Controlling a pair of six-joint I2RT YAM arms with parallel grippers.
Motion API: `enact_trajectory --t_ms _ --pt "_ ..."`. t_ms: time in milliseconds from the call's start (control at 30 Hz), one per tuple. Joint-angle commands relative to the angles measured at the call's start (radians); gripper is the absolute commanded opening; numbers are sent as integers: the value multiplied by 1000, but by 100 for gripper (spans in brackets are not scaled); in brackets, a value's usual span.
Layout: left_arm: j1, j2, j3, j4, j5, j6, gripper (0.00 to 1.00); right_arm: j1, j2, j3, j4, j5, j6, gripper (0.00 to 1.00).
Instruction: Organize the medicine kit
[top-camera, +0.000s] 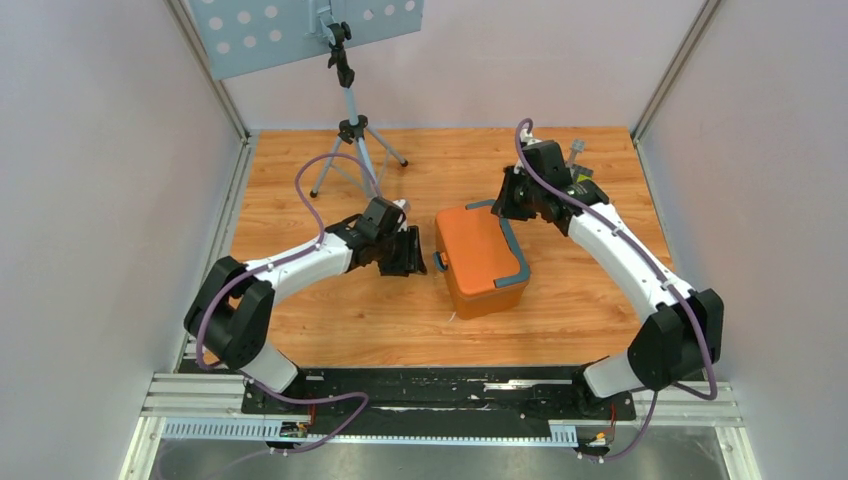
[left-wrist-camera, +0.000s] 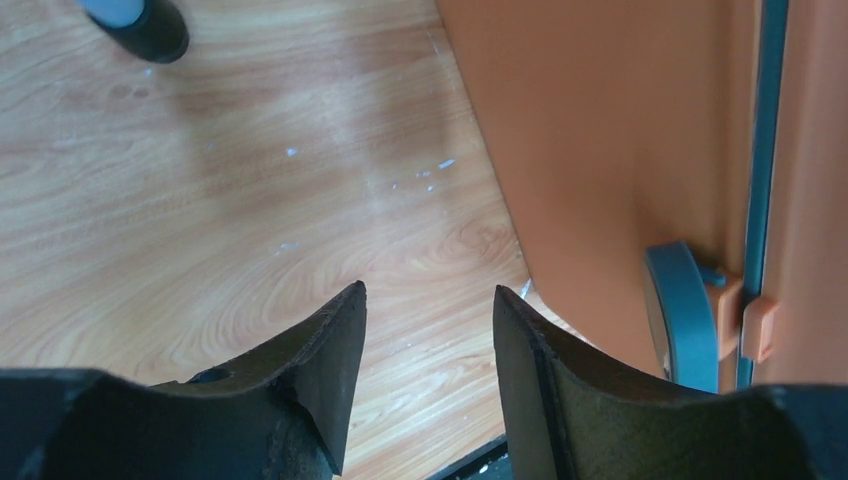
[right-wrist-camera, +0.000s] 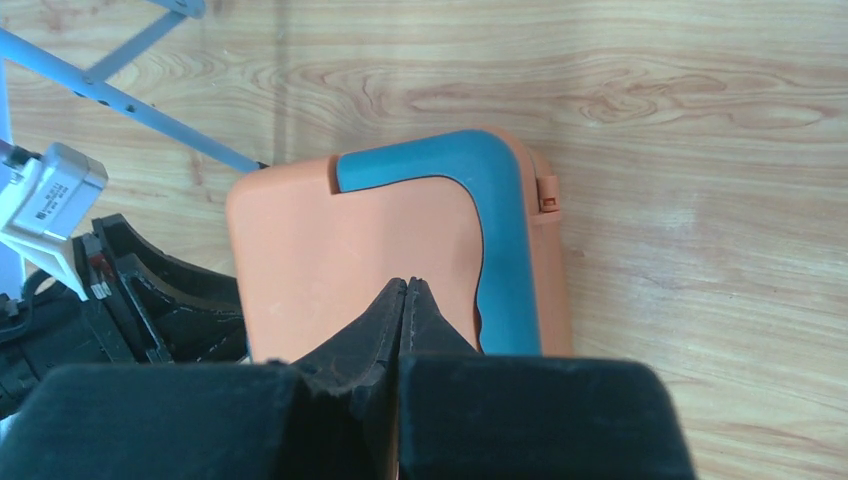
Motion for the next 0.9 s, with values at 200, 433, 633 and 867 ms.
enact_trajectory --t_ms 200,433,633,867 --pt "5 80 59 111 91 -32 53 9 96 -25 -6 -29 6 0" --pt "6 57 42 209 157 -57 53 12 122 -47 -6 -23 8 0" --pt "6 -24 -5 311 199 -76 53 13 128 -54 -3 -25 7 0" --pt "5 -52 -21 342 210 -83 53 22 143 -59 -2 -28 9 0"
